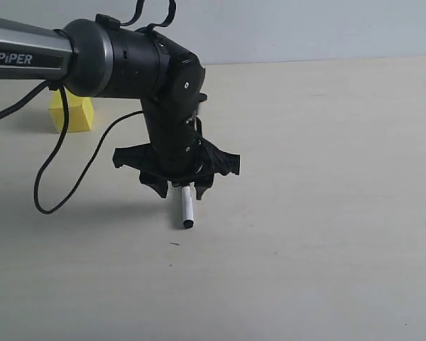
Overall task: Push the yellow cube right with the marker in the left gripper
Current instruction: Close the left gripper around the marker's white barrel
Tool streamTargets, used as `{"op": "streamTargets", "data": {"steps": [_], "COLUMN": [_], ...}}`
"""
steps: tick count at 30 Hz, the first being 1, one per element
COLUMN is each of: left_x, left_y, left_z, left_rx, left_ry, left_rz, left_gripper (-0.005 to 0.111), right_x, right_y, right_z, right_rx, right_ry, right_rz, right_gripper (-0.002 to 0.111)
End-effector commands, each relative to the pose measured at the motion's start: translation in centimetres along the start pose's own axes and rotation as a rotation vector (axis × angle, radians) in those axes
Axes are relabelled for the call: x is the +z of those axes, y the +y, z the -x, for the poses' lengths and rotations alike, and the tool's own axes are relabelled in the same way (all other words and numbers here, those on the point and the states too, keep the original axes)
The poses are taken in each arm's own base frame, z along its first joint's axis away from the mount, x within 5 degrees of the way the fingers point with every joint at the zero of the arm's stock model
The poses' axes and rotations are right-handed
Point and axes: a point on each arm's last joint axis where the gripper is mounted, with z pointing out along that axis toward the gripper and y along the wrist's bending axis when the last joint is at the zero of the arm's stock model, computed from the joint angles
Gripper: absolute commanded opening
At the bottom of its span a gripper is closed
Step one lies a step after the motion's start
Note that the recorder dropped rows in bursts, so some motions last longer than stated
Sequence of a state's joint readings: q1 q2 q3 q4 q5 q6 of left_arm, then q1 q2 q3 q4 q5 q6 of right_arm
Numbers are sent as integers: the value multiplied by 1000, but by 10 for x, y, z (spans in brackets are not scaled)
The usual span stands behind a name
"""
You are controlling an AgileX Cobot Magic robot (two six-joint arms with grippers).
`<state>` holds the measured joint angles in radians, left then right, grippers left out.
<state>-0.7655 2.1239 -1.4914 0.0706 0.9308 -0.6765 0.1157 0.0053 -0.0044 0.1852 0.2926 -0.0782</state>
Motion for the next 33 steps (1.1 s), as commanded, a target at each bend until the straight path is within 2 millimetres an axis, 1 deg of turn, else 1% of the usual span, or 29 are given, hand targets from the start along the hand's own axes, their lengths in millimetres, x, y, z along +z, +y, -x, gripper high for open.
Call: {"op": "streamTargets", "data": {"steps": [1,5,33], "left_x": [5,12,12], "left_y": [-3,-3,-4], "left_z": [2,2,3], "left_rx": [-7,31,31], "left_ry": [-10,-5,-12], "left_rz": [-5,-2,-7], "left_gripper": [54,54,54], "right_x": [0,0,0], "right_y": [0,0,0], "right_z": [-1,-1,-1], "right_rx": [-3,-5,-5], "right_ry": [-7,-7,-7], "right_rz": [0,0,0], "right_gripper": [0,0,0]}}
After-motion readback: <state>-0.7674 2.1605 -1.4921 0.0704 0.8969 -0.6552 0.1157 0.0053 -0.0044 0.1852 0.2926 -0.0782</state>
